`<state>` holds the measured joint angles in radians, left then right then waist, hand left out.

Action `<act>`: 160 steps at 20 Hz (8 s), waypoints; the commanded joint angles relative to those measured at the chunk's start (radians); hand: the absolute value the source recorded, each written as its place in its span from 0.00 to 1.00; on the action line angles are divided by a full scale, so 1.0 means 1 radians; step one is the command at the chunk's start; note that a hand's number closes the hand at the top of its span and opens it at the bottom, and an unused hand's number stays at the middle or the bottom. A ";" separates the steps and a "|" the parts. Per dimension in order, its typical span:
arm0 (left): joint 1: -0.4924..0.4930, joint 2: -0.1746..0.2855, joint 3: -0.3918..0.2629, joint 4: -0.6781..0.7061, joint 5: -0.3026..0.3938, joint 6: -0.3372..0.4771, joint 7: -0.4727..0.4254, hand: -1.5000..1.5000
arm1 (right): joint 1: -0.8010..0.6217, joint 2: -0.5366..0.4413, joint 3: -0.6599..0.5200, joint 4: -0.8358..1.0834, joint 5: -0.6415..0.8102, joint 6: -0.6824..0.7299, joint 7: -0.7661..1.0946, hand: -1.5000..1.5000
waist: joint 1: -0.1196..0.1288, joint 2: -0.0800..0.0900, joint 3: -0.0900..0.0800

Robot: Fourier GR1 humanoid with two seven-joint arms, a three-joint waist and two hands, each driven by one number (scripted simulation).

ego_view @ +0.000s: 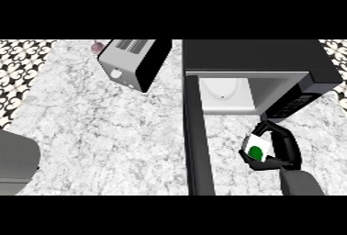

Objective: Pick up the milk, place it into the microwave and close the microwave

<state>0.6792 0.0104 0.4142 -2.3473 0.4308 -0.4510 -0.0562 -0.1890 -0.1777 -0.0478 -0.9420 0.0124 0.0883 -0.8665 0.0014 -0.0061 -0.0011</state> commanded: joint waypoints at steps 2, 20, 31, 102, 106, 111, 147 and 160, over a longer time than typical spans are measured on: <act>0.035 -0.010 0.020 -0.087 0.103 -0.023 0.021 0.00 | 0.044 0.039 0.040 -0.212 0.017 -0.074 0.144 1.00 | 0.001 0.001 0.000; -0.084 0.011 0.059 0.022 0.089 -0.035 0.035 0.00 | -0.458 0.048 0.033 0.144 0.289 -0.389 0.412 1.00 | 0.037 0.016 0.001; -0.119 0.052 0.068 0.050 0.094 -0.067 0.033 0.00 | -0.535 0.024 -0.036 0.264 0.336 -0.561 0.359 1.00 | 0.074 0.029 0.001; -0.327 -0.010 -0.586 0.157 -0.295 -0.022 0.168 1.00 | -0.316 0.029 -0.283 0.565 0.185 0.041 -0.136 0.00 | -0.027 -0.005 0.000; -0.500 -0.010 -0.641 0.229 -0.369 0.044 0.210 1.00 | -0.212 0.045 -0.269 0.478 0.168 0.062 -0.122 0.00 | -0.050 -0.006 -0.001; -0.531 -0.010 -0.751 0.309 -0.460 0.103 0.139 1.00 | -0.023 -0.038 -0.267 0.304 0.120 0.175 -0.109 0.00 | -0.043 -0.004 -0.001; -1.210 -0.010 -1.410 1.336 -0.114 0.916 -0.325 1.00 | 0.566 -0.191 -0.116 -0.792 -0.303 0.428 0.190 0.00 | -0.154 0.026 -0.005; -1.314 -0.010 -1.357 1.313 0.117 1.161 -0.404 1.00 | 0.524 -0.307 -0.135 -0.896 -0.366 0.451 0.299 0.00 | -0.219 0.043 -0.006</act>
<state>-0.5975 0.0043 -0.9717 -1.0312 0.4877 0.6318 -0.4458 0.3489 -0.4564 -0.1699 -1.8262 -0.3408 0.5129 -0.5672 -0.2012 0.0326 -0.0077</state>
